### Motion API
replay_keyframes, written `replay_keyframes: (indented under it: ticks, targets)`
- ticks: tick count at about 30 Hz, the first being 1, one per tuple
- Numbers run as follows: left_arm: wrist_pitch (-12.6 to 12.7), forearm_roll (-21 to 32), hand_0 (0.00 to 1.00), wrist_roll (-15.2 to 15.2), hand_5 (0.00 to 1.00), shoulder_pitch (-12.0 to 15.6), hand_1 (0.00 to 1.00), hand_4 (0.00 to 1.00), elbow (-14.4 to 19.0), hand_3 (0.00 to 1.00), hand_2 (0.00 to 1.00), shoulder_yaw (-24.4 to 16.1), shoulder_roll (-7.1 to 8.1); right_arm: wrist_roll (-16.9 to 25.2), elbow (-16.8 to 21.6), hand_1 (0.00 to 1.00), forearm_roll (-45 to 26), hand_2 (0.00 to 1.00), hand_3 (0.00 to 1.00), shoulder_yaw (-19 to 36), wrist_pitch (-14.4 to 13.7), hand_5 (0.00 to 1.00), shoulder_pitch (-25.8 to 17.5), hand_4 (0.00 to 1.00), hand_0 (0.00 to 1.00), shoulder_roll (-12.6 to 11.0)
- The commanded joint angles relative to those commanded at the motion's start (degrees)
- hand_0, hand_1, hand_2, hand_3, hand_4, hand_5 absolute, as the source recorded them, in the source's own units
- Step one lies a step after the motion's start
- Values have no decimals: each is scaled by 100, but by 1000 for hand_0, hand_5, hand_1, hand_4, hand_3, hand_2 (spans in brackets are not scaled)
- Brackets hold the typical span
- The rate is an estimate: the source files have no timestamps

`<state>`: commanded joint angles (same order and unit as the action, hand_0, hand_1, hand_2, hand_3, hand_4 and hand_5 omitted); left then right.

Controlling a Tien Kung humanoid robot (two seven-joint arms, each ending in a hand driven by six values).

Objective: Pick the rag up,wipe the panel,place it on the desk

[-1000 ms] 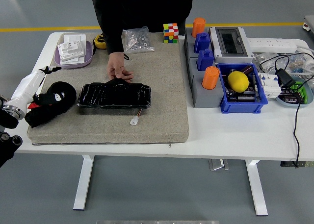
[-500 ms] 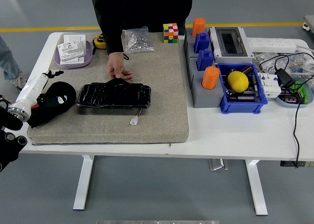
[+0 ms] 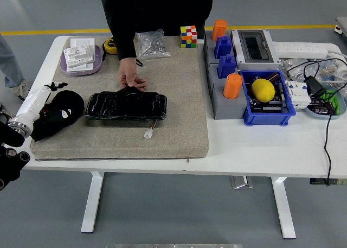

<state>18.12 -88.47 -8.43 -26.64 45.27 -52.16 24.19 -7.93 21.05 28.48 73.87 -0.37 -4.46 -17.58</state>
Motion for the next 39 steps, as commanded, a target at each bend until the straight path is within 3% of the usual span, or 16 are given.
replay_keyframes:
  ticks: [9, 10, 15, 16, 21, 22, 27, 28, 33, 34, 39]
  targets:
    - [-7, 15, 794, 14, 167, -4, 840, 765, -36, 834, 854, 51, -66, 16, 15, 570, 15, 676, 611, 20, -13, 598, -2, 998, 713, 6]
    - [-7, 18, 698, 17, 159, -9, 771, 748, -53, 788, 818, 54, -81, 15, 15, 570, 18, 677, 612, 26, -14, 600, -2, 998, 713, 6]
    - [-10, 25, 698, 42, 159, -10, 771, 748, -120, 788, 818, 84, -134, 25, 18, 570, 17, 677, 612, 43, -13, 600, -2, 998, 713, 18]
    - [0, 24, 631, 39, 150, -11, 753, 732, -136, 758, 810, 88, -145, 27, 20, 569, 18, 676, 612, 42, -13, 603, -3, 998, 714, 20]
    - [43, 14, 631, 46, 150, -10, 753, 732, -168, 758, 810, 95, -167, 32, 27, 569, 20, 676, 612, 55, -17, 603, -9, 998, 714, 16]
    - [46, 18, 462, 47, 111, -11, 704, 637, -172, 720, 798, 96, -168, 34, 28, 569, 20, 676, 613, 60, -20, 602, -11, 998, 713, 16]
    - [85, -22, 462, 92, 111, 8, 704, 637, -169, 720, 798, 102, -161, 71, 51, 569, 15, 676, 613, 63, -37, 602, -23, 998, 713, 21]
    - [99, -38, 402, 104, 21, 12, 543, 430, -171, 664, 708, 101, -159, 82, 63, 568, 20, 676, 616, 74, -45, 601, -27, 998, 712, 26]
    - [148, -48, 402, 175, 21, 24, 543, 430, -196, 664, 708, 125, -156, 111, 90, 568, 18, 676, 616, 81, -66, 601, -33, 998, 712, 30]
    - [165, -54, 378, 185, 31, 28, 462, 345, -201, 619, 665, 126, -158, 112, 91, 569, 18, 676, 616, 81, -68, 606, -35, 998, 712, 29]
    - [240, -113, 378, 223, 31, 33, 462, 345, -217, 619, 665, 141, -159, 127, 94, 569, 20, 676, 616, 105, -80, 606, -49, 998, 712, 33]
